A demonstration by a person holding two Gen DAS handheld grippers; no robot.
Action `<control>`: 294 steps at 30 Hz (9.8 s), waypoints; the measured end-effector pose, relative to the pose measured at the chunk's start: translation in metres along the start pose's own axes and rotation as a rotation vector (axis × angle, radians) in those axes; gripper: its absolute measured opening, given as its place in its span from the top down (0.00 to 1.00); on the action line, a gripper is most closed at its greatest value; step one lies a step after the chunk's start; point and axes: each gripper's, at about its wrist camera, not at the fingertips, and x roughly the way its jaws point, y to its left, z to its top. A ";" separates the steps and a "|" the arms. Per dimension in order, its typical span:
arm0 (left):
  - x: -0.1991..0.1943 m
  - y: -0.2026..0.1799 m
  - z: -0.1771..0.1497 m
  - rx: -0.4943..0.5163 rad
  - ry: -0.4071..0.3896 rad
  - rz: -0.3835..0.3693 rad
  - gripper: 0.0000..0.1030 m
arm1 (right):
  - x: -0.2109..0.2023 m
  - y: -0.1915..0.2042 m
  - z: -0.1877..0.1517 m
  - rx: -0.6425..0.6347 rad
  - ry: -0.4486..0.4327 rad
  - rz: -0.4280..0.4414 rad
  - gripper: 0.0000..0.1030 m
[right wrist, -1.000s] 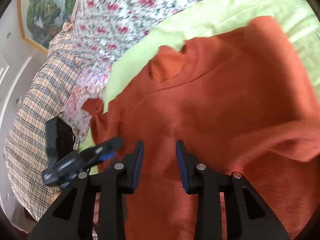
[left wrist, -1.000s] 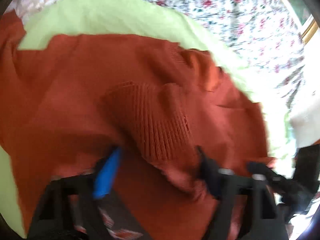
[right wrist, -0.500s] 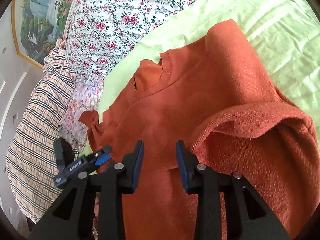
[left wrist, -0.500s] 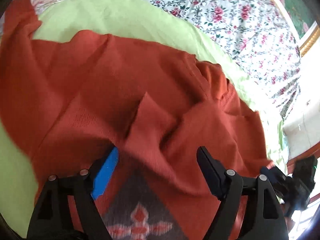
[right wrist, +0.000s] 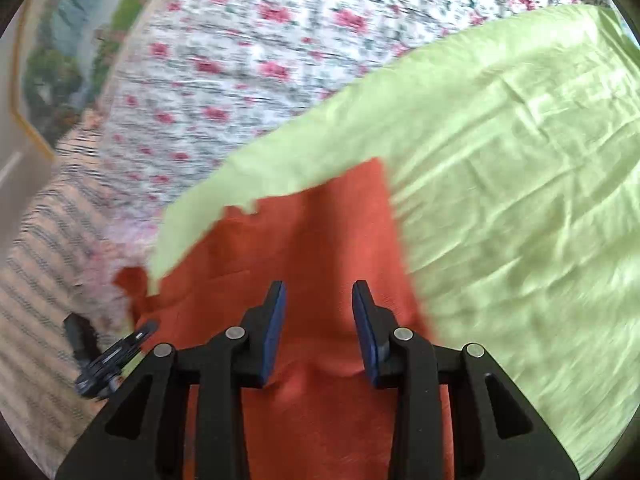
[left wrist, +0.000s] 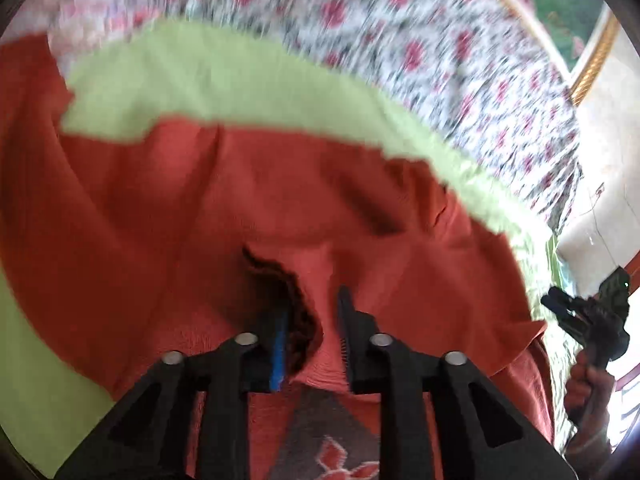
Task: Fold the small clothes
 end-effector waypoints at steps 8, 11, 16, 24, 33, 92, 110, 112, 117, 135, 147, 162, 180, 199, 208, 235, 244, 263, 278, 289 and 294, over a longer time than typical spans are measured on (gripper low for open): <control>-0.005 -0.001 -0.005 0.050 -0.071 0.094 0.96 | 0.044 -0.018 0.022 -0.031 0.096 -0.086 0.53; -0.014 0.018 -0.003 -0.030 -0.099 0.113 0.96 | 0.051 -0.019 0.025 -0.049 0.110 -0.096 0.51; -0.017 0.019 -0.008 -0.035 -0.123 0.142 0.96 | 0.074 -0.015 0.024 -0.075 0.177 -0.103 0.49; -0.012 -0.020 -0.005 0.082 -0.128 0.136 0.96 | 0.043 -0.017 0.035 -0.077 0.054 -0.144 0.89; 0.005 -0.015 -0.006 0.081 -0.081 0.162 0.95 | 0.058 -0.046 0.026 -0.020 0.080 -0.203 0.89; -0.099 0.091 0.083 -0.153 -0.366 0.175 0.93 | -0.014 0.076 -0.094 -0.149 0.135 0.032 0.57; 0.066 -0.160 -0.039 0.290 -0.026 0.047 0.91 | -0.060 0.017 -0.101 -0.013 0.051 -0.019 0.57; 0.078 -0.163 -0.047 0.304 0.012 0.070 0.88 | -0.063 0.014 -0.100 -0.009 0.045 -0.026 0.57; 0.066 -0.158 -0.055 0.287 0.035 0.043 0.56 | -0.064 0.012 -0.096 -0.009 0.038 -0.031 0.57; -0.062 0.029 -0.070 -0.016 -0.088 0.384 0.46 | 0.059 0.156 -0.081 -0.479 0.150 0.033 0.57; -0.036 0.044 -0.040 -0.035 -0.109 0.421 0.43 | 0.167 0.211 -0.075 -0.691 0.166 -0.118 0.88; -0.037 0.043 -0.044 -0.026 -0.130 0.427 0.44 | 0.028 0.058 -0.005 -0.178 -0.108 -0.159 1.00; -0.038 0.047 -0.046 -0.039 -0.144 0.410 0.44 | 0.082 0.021 -0.029 0.050 0.084 -0.070 0.60; -0.042 0.050 -0.043 -0.075 -0.186 0.429 0.51 | -0.017 0.002 0.005 0.018 -0.165 -0.086 0.97; -0.056 0.070 -0.048 -0.183 -0.202 0.373 0.51 | 0.009 -0.013 -0.020 -0.031 -0.061 -0.175 0.97; 0.027 0.040 0.047 0.039 0.044 0.184 0.71 | 0.043 0.035 -0.046 -0.175 0.106 -0.076 0.96; -0.010 0.049 0.029 -0.030 0.004 0.171 0.69 | 0.013 0.003 -0.043 -0.031 0.053 -0.110 0.96; -0.175 0.052 -0.203 -0.054 -0.036 0.205 0.39 | -0.142 -0.013 -0.168 -0.041 0.045 -0.080 0.65; -0.198 0.050 -0.256 0.051 0.095 -0.035 0.37 | -0.183 -0.048 -0.240 -0.008 0.190 0.226 0.63; -0.191 0.057 -0.260 -0.005 0.155 -0.206 0.61 | -0.161 -0.031 -0.247 -0.072 0.267 0.362 0.64; -0.188 0.057 -0.259 0.003 0.145 -0.181 0.92 | -0.165 -0.030 -0.253 -0.082 0.269 0.337 0.75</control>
